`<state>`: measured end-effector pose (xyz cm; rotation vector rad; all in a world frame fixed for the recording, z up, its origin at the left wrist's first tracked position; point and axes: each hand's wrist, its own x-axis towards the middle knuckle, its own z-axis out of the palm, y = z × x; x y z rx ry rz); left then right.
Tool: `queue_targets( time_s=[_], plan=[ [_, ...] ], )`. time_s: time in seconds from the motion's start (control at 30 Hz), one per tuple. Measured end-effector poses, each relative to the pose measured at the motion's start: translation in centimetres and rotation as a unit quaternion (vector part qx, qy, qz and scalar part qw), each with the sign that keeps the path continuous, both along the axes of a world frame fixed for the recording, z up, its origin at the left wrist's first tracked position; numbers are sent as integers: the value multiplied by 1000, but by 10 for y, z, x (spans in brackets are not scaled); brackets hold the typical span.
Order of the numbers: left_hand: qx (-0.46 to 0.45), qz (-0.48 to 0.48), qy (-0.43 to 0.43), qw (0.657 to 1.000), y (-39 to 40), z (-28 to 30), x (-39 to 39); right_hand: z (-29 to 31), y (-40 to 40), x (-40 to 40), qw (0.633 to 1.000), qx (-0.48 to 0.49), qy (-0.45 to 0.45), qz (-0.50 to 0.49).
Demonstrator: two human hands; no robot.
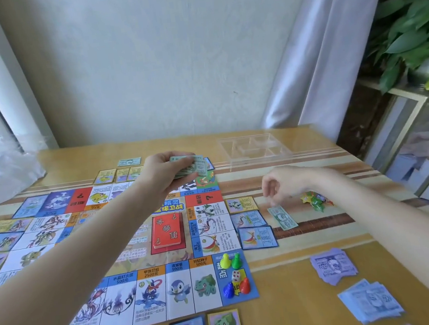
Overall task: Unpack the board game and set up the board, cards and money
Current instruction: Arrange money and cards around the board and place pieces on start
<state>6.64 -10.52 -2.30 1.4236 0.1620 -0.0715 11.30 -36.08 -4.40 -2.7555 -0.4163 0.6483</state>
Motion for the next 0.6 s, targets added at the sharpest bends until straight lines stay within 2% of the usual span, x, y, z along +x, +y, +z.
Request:
queue_targets(
  time_s=[0.1, 0.17, 0.27, 0.37, 0.6],
  plan=[
    [-6, 16, -9, 1000, 2, 4, 0, 6, 5, -4, 997, 52, -54, 1],
    [-9, 17, -10, 1000, 2, 5, -2, 6, 13, -9, 996, 46, -72, 17],
    [-7, 15, -10, 1000, 2, 4, -6, -4, 26, -18, 994, 43, -83, 48],
    [-4, 13, -9, 1000, 3, 2, -9, -15, 35, -22, 991, 76, -105, 35],
    [-1, 14, -4, 1000, 3, -3, -9, -27, 34, -30, 991, 80, -100, 34]
  ],
)
